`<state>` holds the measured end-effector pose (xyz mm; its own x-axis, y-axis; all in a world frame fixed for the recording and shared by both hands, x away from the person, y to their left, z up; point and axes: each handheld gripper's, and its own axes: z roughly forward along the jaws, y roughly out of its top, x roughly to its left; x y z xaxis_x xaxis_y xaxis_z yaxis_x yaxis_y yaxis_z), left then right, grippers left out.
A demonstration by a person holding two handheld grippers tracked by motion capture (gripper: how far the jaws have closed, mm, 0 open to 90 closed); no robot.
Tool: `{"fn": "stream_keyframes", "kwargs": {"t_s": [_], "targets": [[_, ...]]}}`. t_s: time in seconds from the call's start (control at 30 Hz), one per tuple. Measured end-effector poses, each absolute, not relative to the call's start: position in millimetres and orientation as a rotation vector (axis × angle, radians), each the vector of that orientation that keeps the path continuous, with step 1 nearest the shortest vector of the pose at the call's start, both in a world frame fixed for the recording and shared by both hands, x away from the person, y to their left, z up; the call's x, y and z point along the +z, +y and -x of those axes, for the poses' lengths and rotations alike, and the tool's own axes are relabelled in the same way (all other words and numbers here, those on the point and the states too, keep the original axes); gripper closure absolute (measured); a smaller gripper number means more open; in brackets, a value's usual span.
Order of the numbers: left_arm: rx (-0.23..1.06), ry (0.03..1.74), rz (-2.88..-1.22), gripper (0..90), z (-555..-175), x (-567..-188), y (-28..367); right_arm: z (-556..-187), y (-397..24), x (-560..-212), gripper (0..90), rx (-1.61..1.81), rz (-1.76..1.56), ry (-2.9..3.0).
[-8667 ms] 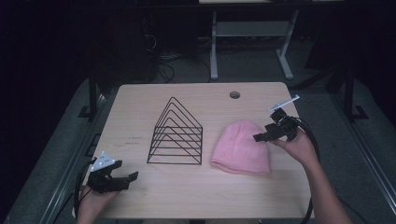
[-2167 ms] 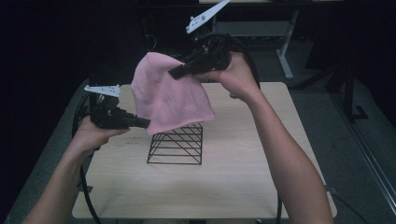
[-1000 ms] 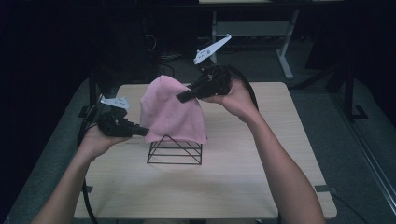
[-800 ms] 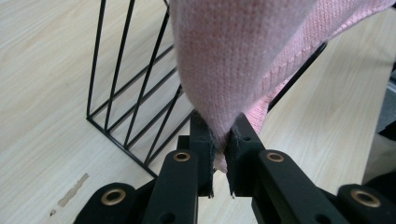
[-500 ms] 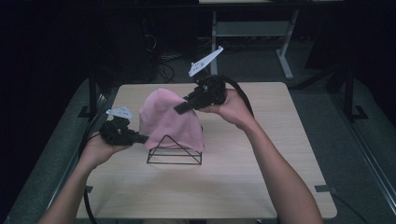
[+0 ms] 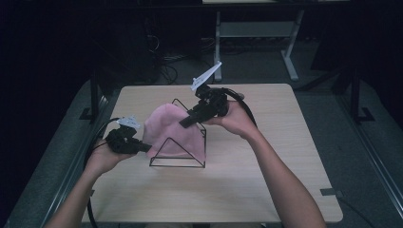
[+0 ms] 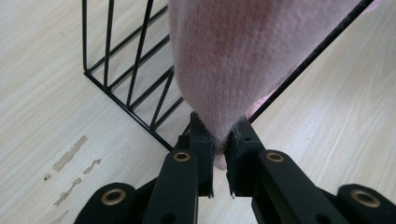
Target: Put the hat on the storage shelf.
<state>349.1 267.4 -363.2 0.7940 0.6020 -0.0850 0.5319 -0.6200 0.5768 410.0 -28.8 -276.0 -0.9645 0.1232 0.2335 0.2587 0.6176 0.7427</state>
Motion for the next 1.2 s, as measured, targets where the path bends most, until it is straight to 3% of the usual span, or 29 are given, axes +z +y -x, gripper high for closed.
{"fn": "stream_keyframes", "kwargs": {"t_s": [0.47, 0.73, 0.9, 1.0, 1.07, 1.2], "targets": [[0.152, 0.838, -2.424, 82.6, -347, -376, 265, -406, -30, -285, 58.7, -1.294, 0.346, -2.678], [0.139, 0.847, -2.444, 82.2, -349, -386, 266, -404, -27, -287, 73.3, -1.275, 0.364, -2.686], [0.102, 0.823, -2.391, 76.3, -348, -381, 269, -403, -23, -290, 81.1, -1.279, 0.325, -2.688], [0.105, 0.798, -2.398, 84.4, -348, -380, 270, -399, -15, -294, 81.1, -1.222, 0.312, -2.711], [0.093, 0.802, -2.406, 84.9, -348, -382, 271, -398, -13, -295, 80.4, -1.21, 0.3, -2.716], [0.074, 0.814, -2.427, 85.2, -348, -387, 272, -395, -14, -295, 69.7, -1.204, 0.341, -2.741]]}}
